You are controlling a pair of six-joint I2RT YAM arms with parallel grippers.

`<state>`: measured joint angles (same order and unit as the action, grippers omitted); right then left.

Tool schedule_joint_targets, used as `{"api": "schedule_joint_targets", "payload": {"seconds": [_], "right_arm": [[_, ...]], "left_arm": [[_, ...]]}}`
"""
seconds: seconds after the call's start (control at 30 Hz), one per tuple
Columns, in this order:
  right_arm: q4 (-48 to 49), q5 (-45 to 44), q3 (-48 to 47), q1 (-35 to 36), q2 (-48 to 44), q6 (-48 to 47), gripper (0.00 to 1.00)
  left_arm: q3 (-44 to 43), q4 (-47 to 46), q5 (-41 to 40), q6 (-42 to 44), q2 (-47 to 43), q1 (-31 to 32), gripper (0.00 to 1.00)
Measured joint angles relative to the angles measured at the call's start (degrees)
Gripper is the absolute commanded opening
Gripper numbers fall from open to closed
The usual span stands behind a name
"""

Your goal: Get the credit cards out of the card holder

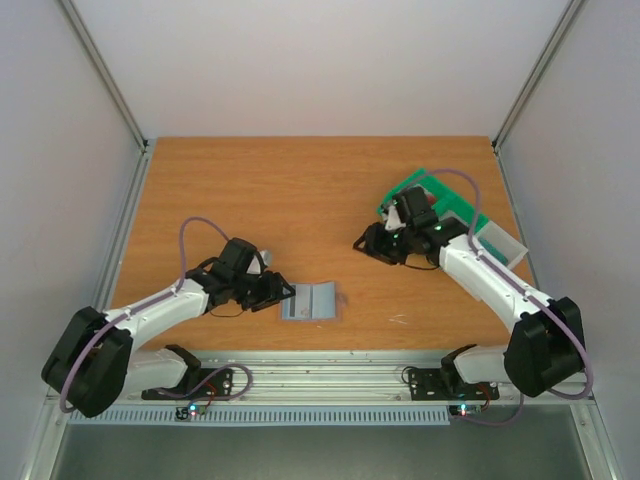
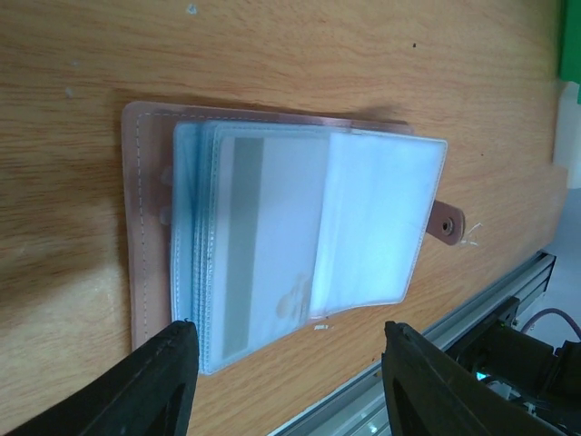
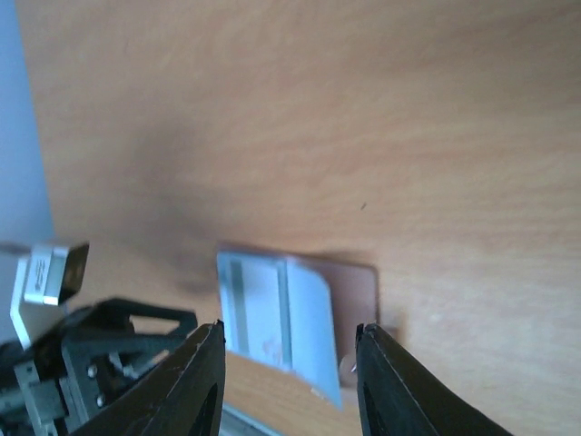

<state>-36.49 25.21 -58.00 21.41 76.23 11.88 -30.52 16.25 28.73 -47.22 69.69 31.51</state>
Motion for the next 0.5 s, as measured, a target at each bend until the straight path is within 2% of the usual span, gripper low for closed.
{"api": "schedule_joint_targets", "payload": {"seconds": [0.2, 0.5], "right_arm": [[4.3, -0.5, 3.2, 10.4, 2.3, 3.1, 0.36], [10.8, -1.6, 3.6, 19.8, 13.2, 4.7, 0.33]], "left_arm": [[2.6, -2.4, 0.2, -1.9, 0.0, 0.0, 0.48], [4.1, -2.6, -0.1, -3.4, -1.1, 0.0, 0.48]]}}
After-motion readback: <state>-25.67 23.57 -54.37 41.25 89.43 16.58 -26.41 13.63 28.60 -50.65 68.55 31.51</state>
